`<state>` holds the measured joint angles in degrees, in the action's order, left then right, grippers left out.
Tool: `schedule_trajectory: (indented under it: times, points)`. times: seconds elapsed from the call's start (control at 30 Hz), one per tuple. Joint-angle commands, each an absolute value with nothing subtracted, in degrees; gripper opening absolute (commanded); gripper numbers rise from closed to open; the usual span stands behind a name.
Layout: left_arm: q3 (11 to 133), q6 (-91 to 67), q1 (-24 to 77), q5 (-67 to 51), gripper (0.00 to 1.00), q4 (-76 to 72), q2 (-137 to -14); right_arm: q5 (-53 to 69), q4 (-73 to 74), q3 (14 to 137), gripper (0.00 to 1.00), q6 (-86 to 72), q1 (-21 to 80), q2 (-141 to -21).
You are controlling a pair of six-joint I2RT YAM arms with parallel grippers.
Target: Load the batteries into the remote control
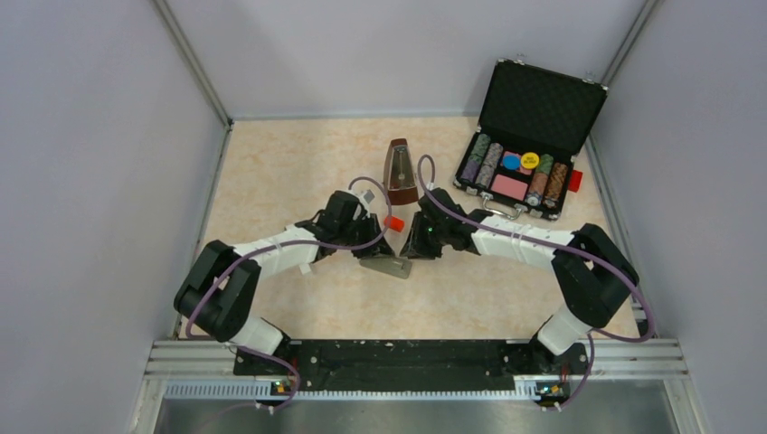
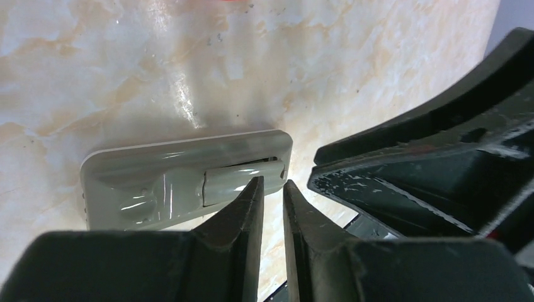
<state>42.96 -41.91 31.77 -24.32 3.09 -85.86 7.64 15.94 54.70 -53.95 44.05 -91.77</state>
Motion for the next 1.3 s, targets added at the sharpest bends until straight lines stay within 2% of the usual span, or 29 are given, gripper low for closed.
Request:
schedule_trajectory:
  times: [0.0,0.1,0.37,0.8,1.0,1.27]
  points:
    - [42.9,-41.6,32.1,-25.2,0.22,1.8,-86.8,8.1,14.6,57.5,0.23,-52.9,45.2,-91.5]
    - [42.6,-41.1,32.2,-24.4,0.22,3.0,-86.8,8.3,14.0,58.0,0.18,-53.0,45.9,-93.2]
    - [42.2,-40.5,32.4,-22.3,0.21,5.4,-89.0,8.6,13.0,57.9,0.13,-53.5,47.5,-97.6]
    - [42.8,-40.4,32.6,-18.1,0.20,9.0,-93.5,2.0,15.1,54.8,0.04,-54.8,48.3,-98.5]
    - [41.7,-39.9,32.7,-18.0,0.13,9.1,-93.3,0.9,16.0,54.2,0.04,-54.7,48.4,-94.5]
    - [40.3,-39.5,32.8,-17.5,0.11,8.7,-94.1,-2.4,19.9,57.4,0.12,-54.9,48.3,-89.4]
